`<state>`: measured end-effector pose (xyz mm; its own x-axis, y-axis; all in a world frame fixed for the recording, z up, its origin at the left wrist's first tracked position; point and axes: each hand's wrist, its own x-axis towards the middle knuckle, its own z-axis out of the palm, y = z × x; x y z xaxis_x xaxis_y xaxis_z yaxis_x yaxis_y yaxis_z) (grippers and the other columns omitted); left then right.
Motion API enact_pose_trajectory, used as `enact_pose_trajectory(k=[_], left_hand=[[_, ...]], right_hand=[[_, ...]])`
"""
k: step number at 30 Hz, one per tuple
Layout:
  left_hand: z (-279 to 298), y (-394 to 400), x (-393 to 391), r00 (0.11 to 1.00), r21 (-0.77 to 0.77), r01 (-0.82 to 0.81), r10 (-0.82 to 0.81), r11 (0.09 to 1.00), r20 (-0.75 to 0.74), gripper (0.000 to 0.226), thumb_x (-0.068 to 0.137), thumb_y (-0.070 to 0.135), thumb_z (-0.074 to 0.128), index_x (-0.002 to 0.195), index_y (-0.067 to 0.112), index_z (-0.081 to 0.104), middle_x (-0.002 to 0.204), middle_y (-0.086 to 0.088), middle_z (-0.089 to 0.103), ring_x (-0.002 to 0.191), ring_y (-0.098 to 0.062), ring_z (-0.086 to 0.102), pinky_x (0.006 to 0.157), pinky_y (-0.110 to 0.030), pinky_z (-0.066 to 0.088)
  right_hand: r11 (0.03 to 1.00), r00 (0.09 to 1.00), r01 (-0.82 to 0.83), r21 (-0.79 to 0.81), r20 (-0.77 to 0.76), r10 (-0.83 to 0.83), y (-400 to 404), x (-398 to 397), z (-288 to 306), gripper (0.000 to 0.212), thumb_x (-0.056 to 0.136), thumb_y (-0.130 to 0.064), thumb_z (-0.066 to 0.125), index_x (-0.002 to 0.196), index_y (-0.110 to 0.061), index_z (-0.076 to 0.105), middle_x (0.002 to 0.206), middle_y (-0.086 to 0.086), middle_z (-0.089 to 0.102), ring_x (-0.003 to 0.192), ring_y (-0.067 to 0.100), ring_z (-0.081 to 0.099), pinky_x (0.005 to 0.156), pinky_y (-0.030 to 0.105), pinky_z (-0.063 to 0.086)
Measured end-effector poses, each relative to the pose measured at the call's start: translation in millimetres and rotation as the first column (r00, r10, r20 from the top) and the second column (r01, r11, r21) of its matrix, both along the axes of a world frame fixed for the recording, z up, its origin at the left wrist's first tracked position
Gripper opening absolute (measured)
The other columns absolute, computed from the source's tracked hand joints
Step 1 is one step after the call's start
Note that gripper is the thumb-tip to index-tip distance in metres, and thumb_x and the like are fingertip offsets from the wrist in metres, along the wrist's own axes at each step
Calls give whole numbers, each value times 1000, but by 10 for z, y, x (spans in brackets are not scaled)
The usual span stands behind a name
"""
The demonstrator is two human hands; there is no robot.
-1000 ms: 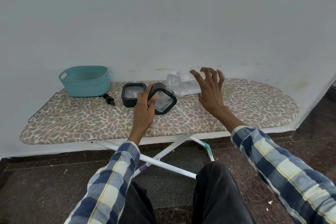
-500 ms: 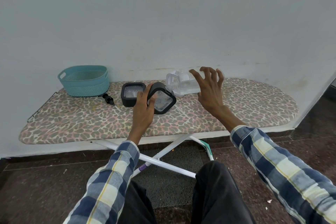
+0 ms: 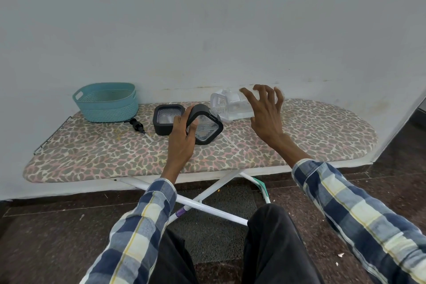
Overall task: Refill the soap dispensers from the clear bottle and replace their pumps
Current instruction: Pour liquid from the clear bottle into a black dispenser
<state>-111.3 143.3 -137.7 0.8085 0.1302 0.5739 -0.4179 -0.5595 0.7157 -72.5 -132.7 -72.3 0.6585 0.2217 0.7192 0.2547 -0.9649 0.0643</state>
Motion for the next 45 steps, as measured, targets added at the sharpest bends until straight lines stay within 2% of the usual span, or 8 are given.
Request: enact_pose_trajectory(k=[14,20,26,33,36,40,43,45], left_hand=[[7,-5,-30,998,-53,-37,34,998,-61,51,114,52,45,158,26,45,151,7,52,123,17,50,102,-4,34],[-4,-3,1,995,-99,-15,5,995,-99,50,112,58,45,149,23,47,139,0,61,123,-17,61,105,-35,48],[17,-16,-4,996,-95,11,-19,995,-85,43,111,59,44,141,27,49,129,7,64,114,-1,62,95,-20,46],[50,-24,-52,996,-123,25,-36,992,-86,48,106,72,39,135,35,48,120,16,65,107,3,63,85,-10,44],[49,-44,-52,994,-112,22,-33,993,-100,43,106,70,38,133,37,46,115,15,67,101,3,64,82,-17,46],[52,-45,-57,994,-94,8,-18,996,-111,45,106,73,37,133,37,45,115,17,66,102,7,63,83,-22,46],[46,-43,-61,994,-75,-1,-8,997,-111,41,108,71,38,132,39,47,117,17,66,104,4,64,86,-23,48],[54,-51,-66,995,-60,-17,11,998,-96,34,109,69,40,128,42,48,115,19,67,104,4,64,85,-15,46]], right_hand=[[949,974,-34,314,-201,101,130,-82,-214,98,69,-21,83,155,-36,39,140,2,44,132,26,45,112,53,29],[708,948,-39,705,-198,249,171,-44,-272,104,74,-40,93,158,-22,34,143,7,51,130,27,53,106,50,42],[497,941,30,867,-192,278,108,-53,-319,109,71,-43,98,157,-19,36,146,7,59,132,24,59,112,48,50],[538,894,79,839,-299,334,68,-93,-429,114,83,-58,86,165,-14,20,169,12,32,157,32,33,128,54,32],[586,965,37,810,-181,189,135,-236,-551,78,101,-58,65,155,-17,27,160,11,32,157,33,27,135,53,12],[684,981,-193,704,135,138,312,-346,-557,33,108,-45,56,125,-21,41,120,-3,43,114,20,50,118,39,36],[686,934,-275,674,20,356,570,-395,-530,43,105,-54,60,128,-23,42,118,-6,45,104,14,52,88,34,52],[697,890,-272,663,-101,444,770,-403,-548,53,102,-60,61,135,-24,41,126,-5,45,114,13,52,94,34,54]])
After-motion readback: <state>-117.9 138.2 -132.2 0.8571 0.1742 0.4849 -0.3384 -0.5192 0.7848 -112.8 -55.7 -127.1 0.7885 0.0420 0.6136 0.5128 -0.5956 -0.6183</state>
